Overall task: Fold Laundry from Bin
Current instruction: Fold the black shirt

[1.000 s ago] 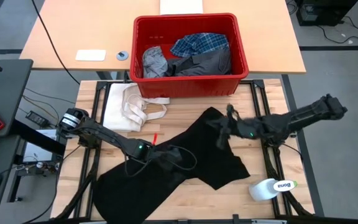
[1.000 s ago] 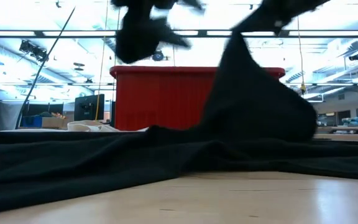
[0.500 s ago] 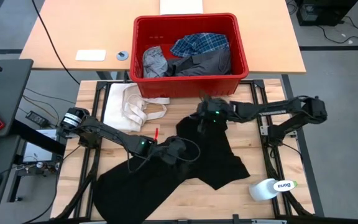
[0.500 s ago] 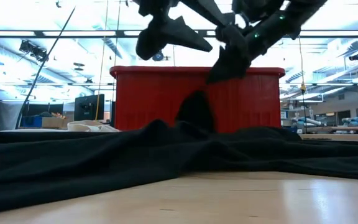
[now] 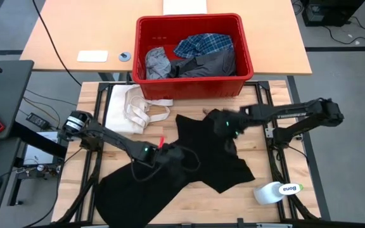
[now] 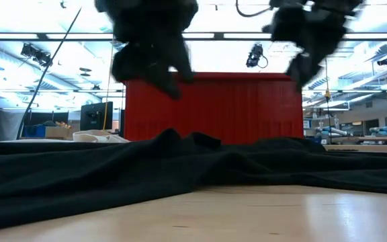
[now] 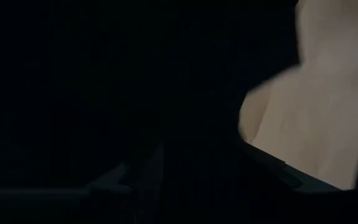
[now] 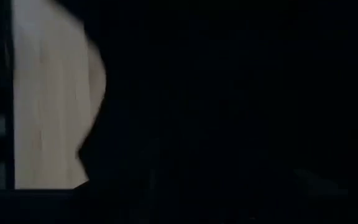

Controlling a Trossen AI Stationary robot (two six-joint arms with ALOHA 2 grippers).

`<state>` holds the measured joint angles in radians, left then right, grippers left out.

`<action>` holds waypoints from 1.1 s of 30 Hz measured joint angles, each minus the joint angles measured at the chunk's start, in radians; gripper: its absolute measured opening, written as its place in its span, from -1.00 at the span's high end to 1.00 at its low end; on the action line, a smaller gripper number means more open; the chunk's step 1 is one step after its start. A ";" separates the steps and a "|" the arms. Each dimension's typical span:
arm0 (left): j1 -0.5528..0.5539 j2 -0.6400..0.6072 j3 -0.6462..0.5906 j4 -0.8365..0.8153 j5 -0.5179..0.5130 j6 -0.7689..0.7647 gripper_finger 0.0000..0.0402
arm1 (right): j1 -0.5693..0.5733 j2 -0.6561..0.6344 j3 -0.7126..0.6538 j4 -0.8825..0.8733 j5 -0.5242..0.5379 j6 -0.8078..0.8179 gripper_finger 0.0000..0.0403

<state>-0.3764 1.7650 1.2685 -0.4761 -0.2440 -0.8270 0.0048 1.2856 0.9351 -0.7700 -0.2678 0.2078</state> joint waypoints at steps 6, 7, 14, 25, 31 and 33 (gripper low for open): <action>-0.086 0.025 0.000 -0.084 0.018 -0.050 0.06 | 0.238 0.004 -0.135 0.004 0.011 0.188 -0.04; -0.101 0.026 0.000 -0.099 0.017 -0.073 0.06 | 0.273 0.004 -0.148 0.000 0.026 0.215 -0.04; -0.183 0.039 0.001 -0.268 -0.077 -0.216 0.06 | 0.479 0.001 -0.226 0.054 0.190 0.310 -0.04; -0.249 0.130 0.000 -0.462 -0.073 -0.392 0.06 | 0.518 0.005 -0.390 0.053 0.139 0.459 -0.04; -0.300 0.173 0.000 -0.500 -0.031 -0.442 0.06 | 0.510 0.004 -0.392 -0.070 0.140 0.576 -0.04; -0.315 0.174 0.000 -0.508 -0.030 -0.461 0.06 | 0.506 0.005 -0.393 -0.138 0.137 0.613 -0.04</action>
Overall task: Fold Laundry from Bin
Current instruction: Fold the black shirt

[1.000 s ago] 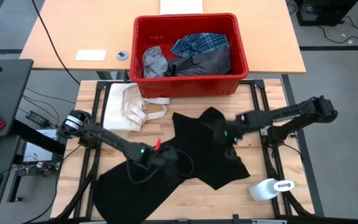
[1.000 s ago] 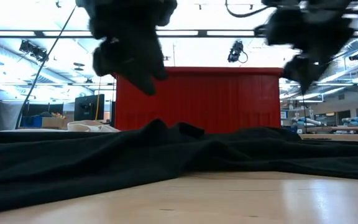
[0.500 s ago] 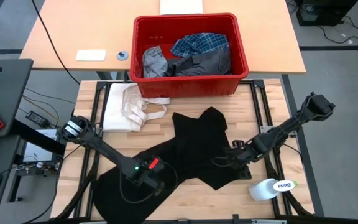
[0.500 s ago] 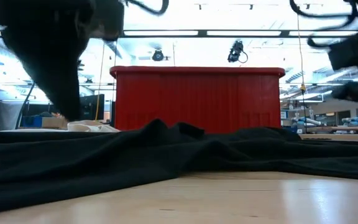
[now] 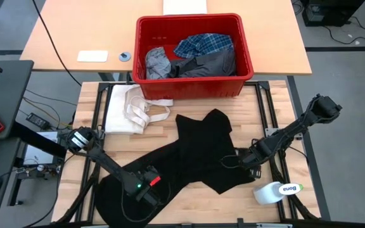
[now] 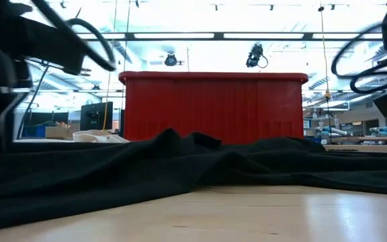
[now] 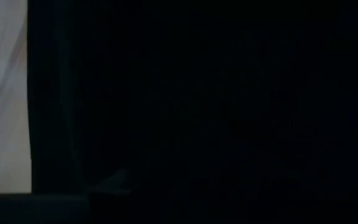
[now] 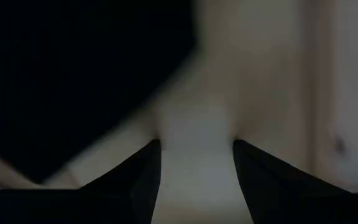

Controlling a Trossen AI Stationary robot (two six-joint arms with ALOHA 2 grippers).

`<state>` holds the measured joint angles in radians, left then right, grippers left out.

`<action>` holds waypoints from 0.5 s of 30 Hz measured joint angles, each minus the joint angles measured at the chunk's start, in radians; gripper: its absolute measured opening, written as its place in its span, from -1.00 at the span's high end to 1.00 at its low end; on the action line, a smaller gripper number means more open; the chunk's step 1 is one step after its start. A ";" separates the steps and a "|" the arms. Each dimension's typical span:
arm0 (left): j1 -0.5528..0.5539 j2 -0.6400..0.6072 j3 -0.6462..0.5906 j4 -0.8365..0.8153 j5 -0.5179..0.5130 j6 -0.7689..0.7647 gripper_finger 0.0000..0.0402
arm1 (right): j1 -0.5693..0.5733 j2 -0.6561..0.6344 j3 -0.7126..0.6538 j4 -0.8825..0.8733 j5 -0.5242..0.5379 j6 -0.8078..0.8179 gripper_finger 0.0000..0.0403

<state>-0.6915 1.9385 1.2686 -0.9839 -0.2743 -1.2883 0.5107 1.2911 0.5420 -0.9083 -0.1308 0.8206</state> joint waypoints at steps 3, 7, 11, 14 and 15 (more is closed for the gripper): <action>-0.015 0.000 0.000 -0.026 0.000 -0.052 0.06 | -0.004 0.000 0.042 -0.144 0.001 0.019 -0.03; -0.031 0.000 0.000 -0.053 0.001 -0.105 0.06 | 0.016 -0.036 0.131 -0.105 0.066 -0.028 -0.02; -0.038 -0.001 0.000 -0.052 0.001 -0.107 0.06 | 0.048 -0.049 0.150 0.182 0.140 -0.157 0.00; -0.037 -0.001 0.000 -0.052 0.001 -0.108 0.06 | 0.050 0.004 0.122 0.346 0.137 -0.197 0.03; -0.037 -0.001 0.000 -0.052 0.000 -0.111 0.06 | 0.047 0.035 0.114 0.360 0.136 -0.200 0.04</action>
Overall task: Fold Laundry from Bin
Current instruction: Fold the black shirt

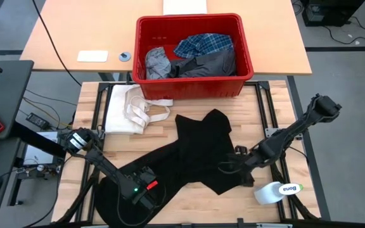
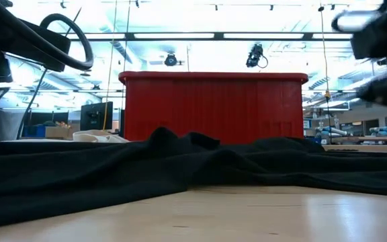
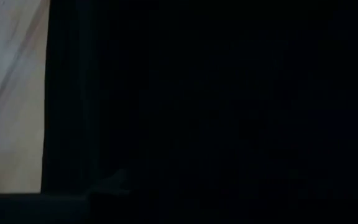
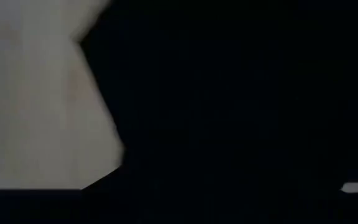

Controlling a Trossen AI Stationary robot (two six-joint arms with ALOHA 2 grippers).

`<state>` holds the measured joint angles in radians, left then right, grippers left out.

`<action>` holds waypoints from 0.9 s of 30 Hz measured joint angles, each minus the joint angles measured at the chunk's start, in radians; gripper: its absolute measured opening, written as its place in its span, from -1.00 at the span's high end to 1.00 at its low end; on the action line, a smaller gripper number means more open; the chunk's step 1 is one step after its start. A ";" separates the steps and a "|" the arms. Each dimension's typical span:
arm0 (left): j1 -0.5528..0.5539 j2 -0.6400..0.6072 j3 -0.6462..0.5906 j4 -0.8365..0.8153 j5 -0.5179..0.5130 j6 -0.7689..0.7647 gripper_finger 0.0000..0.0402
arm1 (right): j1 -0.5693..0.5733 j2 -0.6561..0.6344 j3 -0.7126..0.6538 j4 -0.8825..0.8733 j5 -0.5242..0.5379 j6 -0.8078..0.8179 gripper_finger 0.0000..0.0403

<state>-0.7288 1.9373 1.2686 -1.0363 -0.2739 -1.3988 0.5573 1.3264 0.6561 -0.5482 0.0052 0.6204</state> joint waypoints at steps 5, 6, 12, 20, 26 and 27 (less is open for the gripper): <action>0.002 -0.001 0.000 -0.001 -0.001 -0.004 0.06 | -0.011 0.157 -0.003 0.032 -0.029 -0.051 0.13; 0.002 -0.001 0.000 -0.003 -0.001 -0.004 0.06 | -0.011 0.177 0.000 0.025 -0.034 -0.059 0.15; 0.001 -0.001 0.000 -0.009 0.029 -0.004 0.06 | -0.011 0.156 -0.003 -0.101 -0.077 -0.059 0.23; -0.009 -0.001 0.000 -0.027 0.031 -0.004 0.06 | -0.011 0.064 -0.013 -0.351 -0.130 -0.037 0.24; -0.010 -0.001 0.000 -0.044 0.030 -0.005 0.06 | -0.020 0.042 -0.011 -0.387 -0.242 -0.001 0.24; -0.010 -0.001 0.000 -0.044 0.030 -0.011 0.06 | -0.023 0.030 -0.006 -0.389 -0.255 0.009 0.24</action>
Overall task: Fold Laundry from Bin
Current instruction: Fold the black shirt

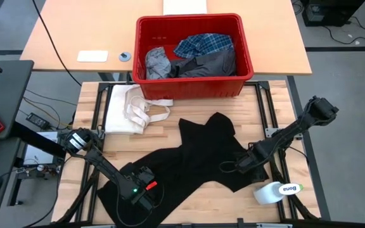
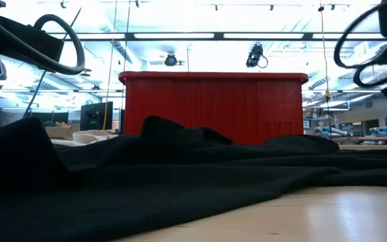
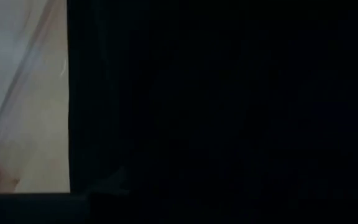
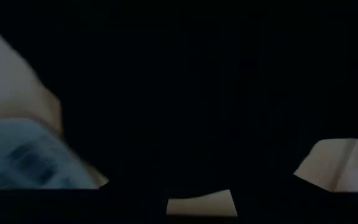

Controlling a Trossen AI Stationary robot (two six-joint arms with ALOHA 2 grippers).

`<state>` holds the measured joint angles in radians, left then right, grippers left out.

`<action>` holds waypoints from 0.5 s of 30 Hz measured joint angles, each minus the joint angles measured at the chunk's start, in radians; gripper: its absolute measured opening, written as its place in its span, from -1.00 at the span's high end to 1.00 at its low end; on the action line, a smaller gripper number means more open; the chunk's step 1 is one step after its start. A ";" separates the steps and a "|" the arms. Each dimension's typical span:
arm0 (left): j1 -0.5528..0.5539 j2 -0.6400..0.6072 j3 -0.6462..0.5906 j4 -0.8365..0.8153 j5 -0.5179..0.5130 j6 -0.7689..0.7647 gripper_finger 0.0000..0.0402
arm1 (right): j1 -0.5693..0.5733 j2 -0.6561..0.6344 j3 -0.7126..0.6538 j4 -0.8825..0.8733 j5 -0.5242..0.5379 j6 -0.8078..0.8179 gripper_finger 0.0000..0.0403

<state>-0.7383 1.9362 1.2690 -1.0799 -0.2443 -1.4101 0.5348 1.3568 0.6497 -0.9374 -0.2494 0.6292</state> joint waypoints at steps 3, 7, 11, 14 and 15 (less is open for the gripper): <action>0.001 0.000 0.000 0.015 -0.003 -0.017 0.06 | -0.002 -0.048 0.025 -0.003 -0.011 0.018 0.24; 0.002 0.000 0.000 0.103 -0.034 -0.013 0.06 | -0.016 -0.118 0.075 -0.020 0.062 0.027 0.24; 0.002 0.000 0.000 0.216 -0.056 0.052 0.06 | -0.053 -0.175 0.119 0.013 0.238 0.033 0.24; 0.002 0.000 0.000 0.236 -0.058 0.075 0.06 | -0.129 -0.188 0.127 0.147 0.327 -0.001 0.24; 0.002 0.000 0.000 0.233 -0.058 0.073 0.06 | -0.170 -0.179 0.127 0.207 0.332 -0.024 0.24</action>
<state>-0.7368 1.9362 1.2690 -0.8469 -0.3027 -1.3369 0.3649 1.1777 0.7765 -0.7308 0.0825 0.6048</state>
